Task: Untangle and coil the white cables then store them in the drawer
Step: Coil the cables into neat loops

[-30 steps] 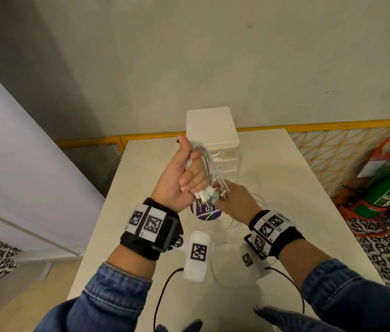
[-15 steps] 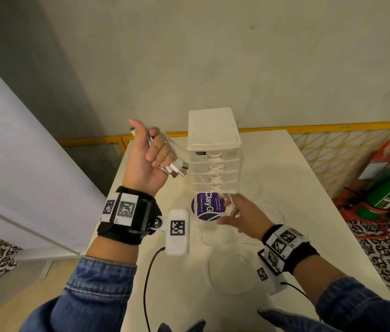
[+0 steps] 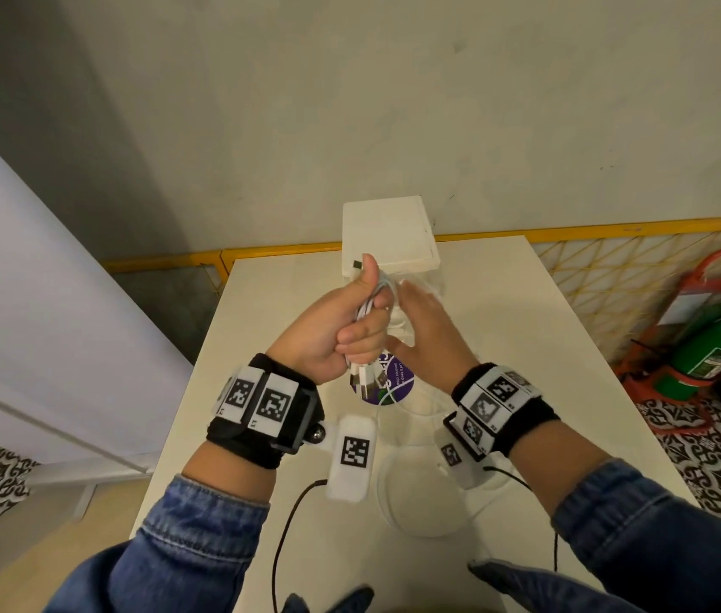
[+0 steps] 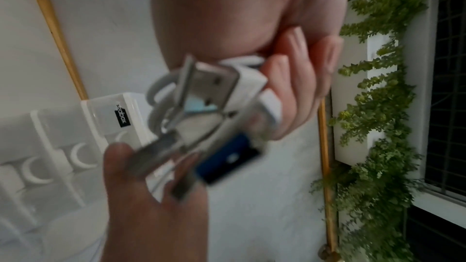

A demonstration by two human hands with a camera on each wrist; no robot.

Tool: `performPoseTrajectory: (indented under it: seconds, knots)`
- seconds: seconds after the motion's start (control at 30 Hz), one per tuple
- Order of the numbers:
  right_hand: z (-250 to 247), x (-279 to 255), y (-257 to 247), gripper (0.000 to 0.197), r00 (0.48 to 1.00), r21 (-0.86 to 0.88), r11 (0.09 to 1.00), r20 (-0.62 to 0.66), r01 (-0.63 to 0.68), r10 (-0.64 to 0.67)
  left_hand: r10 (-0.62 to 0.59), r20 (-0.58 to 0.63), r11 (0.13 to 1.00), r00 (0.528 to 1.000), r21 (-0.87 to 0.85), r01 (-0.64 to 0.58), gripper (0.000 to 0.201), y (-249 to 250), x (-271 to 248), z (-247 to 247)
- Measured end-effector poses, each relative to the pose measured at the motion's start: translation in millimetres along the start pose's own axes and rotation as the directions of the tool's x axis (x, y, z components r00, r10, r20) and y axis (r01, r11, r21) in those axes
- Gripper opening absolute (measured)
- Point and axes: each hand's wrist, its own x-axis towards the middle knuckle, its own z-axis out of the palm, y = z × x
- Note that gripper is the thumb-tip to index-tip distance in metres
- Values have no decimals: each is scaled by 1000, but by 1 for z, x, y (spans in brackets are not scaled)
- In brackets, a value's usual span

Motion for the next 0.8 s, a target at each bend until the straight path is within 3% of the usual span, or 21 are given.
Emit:
performPoseTrajectory:
  seconds: [0.07, 0.13, 0.2, 0.27, 0.33, 0.4, 0.5, 0.57, 0.67, 0.8]
  knots:
    - [10, -9, -1, 35, 999, 107, 993, 24, -51, 49, 31, 29, 999, 999, -32, -30, 48, 3, 0, 5]
    - [17, -20, -1, 27, 993, 140, 984, 43, -112, 107, 80, 68, 993, 994, -90, -73, 49, 9, -2, 6]
    - [19, -26, -1, 41, 985, 177, 975, -81, -134, 150, 103, 99, 986, 990, -142, -88, 51, 15, -5, 3]
    - [12, -22, -4, 61, 944, 237, 965, -279, -112, 178, 81, 123, 985, 989, -160, -61, 50, 18, -7, 1]
    - [2, -11, -9, 79, 913, 236, 969, -377, -68, 156, 39, 187, 990, 982, -139, -13, 47, 15, -7, 2]
    - [-8, 3, -18, 79, 951, 208, 974, -275, -85, 142, -7, 239, 996, 971, -82, 27, 45, 9, -5, 8]
    - [-8, 9, -24, 39, 990, 277, 952, -12, -132, 141, 26, 222, 999, 975, -30, -20, 45, 3, 0, 12]
    - [1, 1, -19, 20, 996, 297, 952, -28, -69, 80, 117, 166, 990, 979, -97, -102, 46, 6, 0, 7]
    - [11, -13, -11, 17, 995, 214, 973, -40, -85, 95, 282, 45, 930, 958, -257, -262, 47, 13, -2, -8]
    - [17, -26, -13, 28, 992, 136, 985, 81, -109, 99, 451, -202, 817, 869, -298, -493, 50, 15, -1, -17]
